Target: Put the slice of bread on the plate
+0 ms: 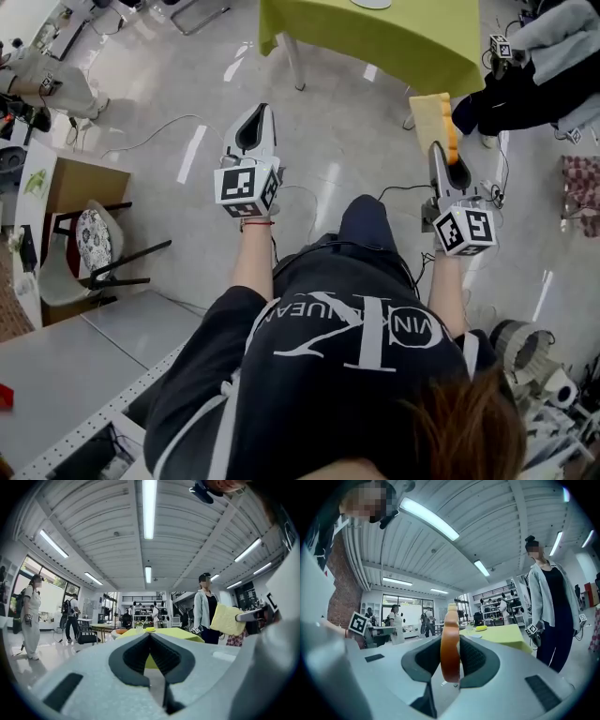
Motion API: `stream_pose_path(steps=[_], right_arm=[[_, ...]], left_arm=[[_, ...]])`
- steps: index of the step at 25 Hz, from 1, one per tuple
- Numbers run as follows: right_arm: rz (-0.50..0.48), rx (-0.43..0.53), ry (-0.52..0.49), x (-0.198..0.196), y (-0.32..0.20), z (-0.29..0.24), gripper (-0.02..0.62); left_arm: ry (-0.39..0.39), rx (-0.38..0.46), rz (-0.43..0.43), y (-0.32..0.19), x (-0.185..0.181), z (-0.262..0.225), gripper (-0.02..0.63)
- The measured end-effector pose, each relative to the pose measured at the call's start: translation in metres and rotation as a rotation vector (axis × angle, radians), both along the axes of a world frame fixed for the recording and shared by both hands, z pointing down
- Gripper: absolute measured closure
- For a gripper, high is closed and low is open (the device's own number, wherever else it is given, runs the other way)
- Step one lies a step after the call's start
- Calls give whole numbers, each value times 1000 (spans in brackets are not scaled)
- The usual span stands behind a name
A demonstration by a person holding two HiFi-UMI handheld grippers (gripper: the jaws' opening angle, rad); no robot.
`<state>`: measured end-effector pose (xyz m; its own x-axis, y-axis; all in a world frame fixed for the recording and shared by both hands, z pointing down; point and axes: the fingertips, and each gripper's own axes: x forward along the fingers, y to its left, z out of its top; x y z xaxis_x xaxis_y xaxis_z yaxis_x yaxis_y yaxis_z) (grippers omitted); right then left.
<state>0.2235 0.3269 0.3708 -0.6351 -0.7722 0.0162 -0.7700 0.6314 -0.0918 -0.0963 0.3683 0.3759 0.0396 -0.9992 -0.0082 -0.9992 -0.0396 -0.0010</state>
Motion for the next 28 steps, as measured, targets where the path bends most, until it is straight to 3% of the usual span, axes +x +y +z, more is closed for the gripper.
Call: stream_pose_path(steps=[12, 19, 28], right_arm=[[10, -38, -41, 1, -34, 9, 499], [1, -61, -77, -17, -87, 17, 499], [-14, -99, -78, -36, -180, 29, 499]], left_arm=[[8, -38, 15, -36, 0, 14, 606], [2, -53, 10, -85, -17, 21, 606], [4, -59, 50, -186, -23, 27, 606]])
